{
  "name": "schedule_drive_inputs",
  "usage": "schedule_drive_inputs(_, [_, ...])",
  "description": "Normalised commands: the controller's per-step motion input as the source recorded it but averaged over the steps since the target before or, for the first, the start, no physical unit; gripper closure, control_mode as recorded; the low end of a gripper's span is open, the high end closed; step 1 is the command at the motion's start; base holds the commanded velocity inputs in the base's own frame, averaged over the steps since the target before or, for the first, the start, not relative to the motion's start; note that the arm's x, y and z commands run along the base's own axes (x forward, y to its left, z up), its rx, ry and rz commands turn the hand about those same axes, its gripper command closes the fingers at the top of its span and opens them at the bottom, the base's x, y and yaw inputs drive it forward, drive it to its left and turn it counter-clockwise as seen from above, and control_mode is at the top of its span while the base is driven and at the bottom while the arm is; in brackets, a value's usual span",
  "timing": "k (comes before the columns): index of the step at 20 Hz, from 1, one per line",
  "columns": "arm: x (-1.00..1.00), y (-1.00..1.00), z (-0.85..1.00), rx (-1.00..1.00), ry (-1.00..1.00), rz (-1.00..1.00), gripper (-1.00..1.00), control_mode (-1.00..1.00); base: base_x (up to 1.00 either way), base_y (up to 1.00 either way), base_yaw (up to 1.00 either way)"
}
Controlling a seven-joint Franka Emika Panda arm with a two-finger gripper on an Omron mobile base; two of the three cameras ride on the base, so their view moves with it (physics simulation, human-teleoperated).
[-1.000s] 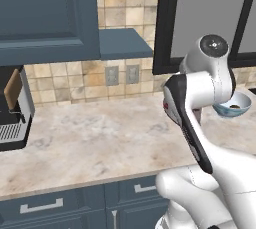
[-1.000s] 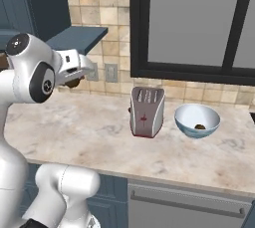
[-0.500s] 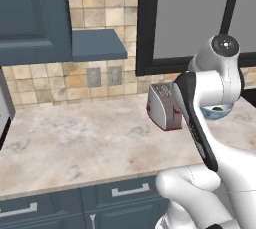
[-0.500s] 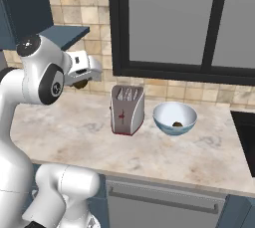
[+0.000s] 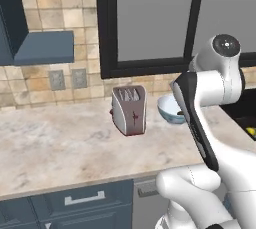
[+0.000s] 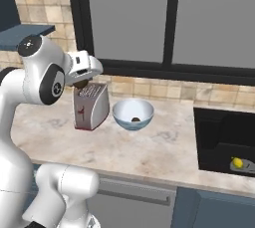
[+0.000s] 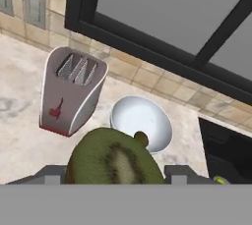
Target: Pick the kiwis from the cabinet and place them in one bowl. Pick the lemon from the sink and place it in the other bowl.
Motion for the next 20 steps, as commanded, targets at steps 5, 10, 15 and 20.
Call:
schedule_drive_inputs(5, [0.00, 0.00, 0.00, 0.00, 0.00, 0.00, 1.00, 1.00, 0.02, -0.72, 0.00])
schedule_drive_inputs(10, [0.00, 0.00, 0.00, 0.00, 0.00, 0.00, 1.00, 1.00, 0.03, -0.72, 0.00])
schedule_drive_inputs(15, [0.00, 0.00, 0.00, 0.00, 0.00, 0.00, 1.00, 1.00, 0.05, -0.68, 0.00])
schedule_drive_inputs(20, [0.00, 0.00, 0.00, 0.00, 0.00, 0.00, 1.00, 1.00, 0.05, -0.42, 0.00])
